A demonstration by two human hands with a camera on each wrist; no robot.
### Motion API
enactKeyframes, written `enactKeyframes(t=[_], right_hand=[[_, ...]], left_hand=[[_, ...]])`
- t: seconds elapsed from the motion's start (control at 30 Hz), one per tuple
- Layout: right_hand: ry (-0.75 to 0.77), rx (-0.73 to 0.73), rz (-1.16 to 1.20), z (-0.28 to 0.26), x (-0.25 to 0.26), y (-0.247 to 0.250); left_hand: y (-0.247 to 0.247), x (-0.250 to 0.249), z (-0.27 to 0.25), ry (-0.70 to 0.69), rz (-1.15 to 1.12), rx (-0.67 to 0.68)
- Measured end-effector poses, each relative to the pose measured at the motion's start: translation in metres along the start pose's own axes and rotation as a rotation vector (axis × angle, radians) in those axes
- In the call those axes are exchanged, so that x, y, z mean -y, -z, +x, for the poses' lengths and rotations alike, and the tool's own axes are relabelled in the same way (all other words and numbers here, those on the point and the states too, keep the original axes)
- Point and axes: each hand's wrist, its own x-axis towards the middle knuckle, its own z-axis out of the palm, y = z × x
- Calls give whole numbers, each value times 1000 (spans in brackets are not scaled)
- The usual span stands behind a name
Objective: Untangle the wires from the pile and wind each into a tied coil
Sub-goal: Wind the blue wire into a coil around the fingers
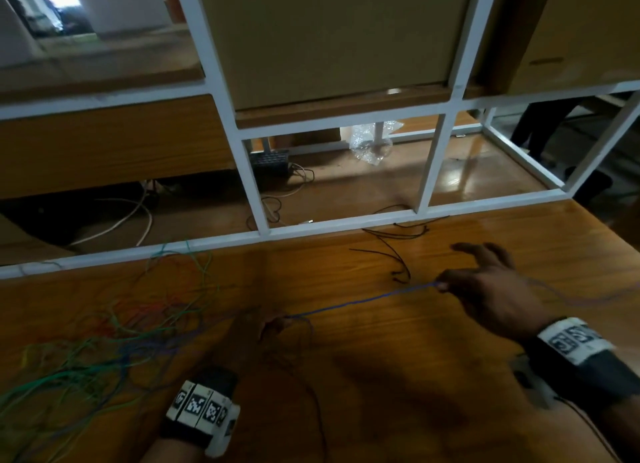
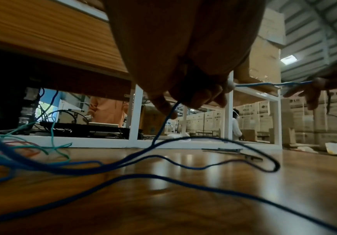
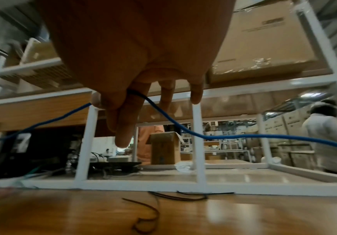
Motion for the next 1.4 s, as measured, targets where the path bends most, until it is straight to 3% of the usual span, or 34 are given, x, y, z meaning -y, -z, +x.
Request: enactKeyframes(t=[0.07,0.13,0.2,0.23,0.4,0.47,0.57,0.7,0.83,0.93,1.07,1.17,1.23,1.3,1.37,1.4], right_hand=[[-119,63,-60,-7,-22,-3],[-260,267,-165,-10,-26,-6],[-290,464,-245,-6,-8,-8],[-250,495,-242,0,11,-7],[93,336,-71,37,122,-39],[126,299,-8,48,142,-50],[90,206,84,50,124,-33],[-138,145,109,42,54,-4],[-248,399,-64,29,22,-11],[-140,479,-120,29,48,-23],[51,361,-21,46,111,-43],[79,204,103,52,131,-52],[63,51,115,49,120,-39],[-1,-70,158,44,90,-23],[-68,-54,142,39,63,-6],[-68,-24,123,35,55,-1]], left_hand=[[-2,10,4,46,-35,16],[4,3,8,13,-12,-85],[3,1,15,-81,-4,-143],[2,-6,18,-89,1,-128],[-10,-48,25,-240,-12,27],[-7,-55,27,-242,-32,56],[7,-51,25,-161,-83,25],[22,-9,6,152,-216,-21],[15,-12,2,222,-249,82],[2,-30,18,169,-156,28],[-17,-46,36,-98,-111,-60],[-16,-58,40,-189,-118,-104],[-8,-56,36,-186,-140,-85],[0,-44,28,-81,-128,-19],[8,-32,18,4,-196,-3],[10,-28,15,-20,-208,-25]])
